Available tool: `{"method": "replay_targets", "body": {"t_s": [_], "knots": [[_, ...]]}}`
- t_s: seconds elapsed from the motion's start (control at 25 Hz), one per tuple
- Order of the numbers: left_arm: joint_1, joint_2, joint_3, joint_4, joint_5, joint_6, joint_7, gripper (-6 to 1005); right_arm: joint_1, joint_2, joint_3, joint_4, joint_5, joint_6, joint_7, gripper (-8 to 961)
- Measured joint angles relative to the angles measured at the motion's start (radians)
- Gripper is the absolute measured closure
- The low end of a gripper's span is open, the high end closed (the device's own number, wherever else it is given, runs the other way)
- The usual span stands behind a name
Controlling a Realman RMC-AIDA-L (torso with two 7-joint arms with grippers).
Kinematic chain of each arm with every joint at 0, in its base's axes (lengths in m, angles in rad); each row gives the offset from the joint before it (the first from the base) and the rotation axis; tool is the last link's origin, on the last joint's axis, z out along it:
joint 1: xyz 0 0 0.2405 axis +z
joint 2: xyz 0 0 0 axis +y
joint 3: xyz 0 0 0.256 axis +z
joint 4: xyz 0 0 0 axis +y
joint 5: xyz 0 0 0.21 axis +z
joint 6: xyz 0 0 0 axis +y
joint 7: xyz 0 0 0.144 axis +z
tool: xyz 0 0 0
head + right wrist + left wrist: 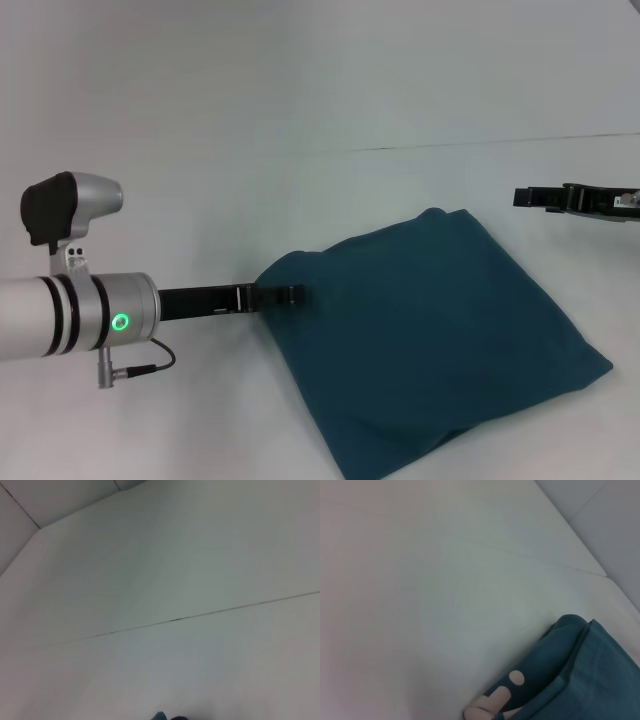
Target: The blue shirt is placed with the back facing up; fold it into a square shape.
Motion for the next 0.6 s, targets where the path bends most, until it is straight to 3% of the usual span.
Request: {"method": "replay_targets", "body": {"t_s": [0.6], "knots": [[-0.022, -0.012, 0.017, 0.009, 0.000, -0.004, 0.005, 215, 0.000, 0.005, 0.000, 0.000, 0.000, 0.000, -0.004, 292]]}}
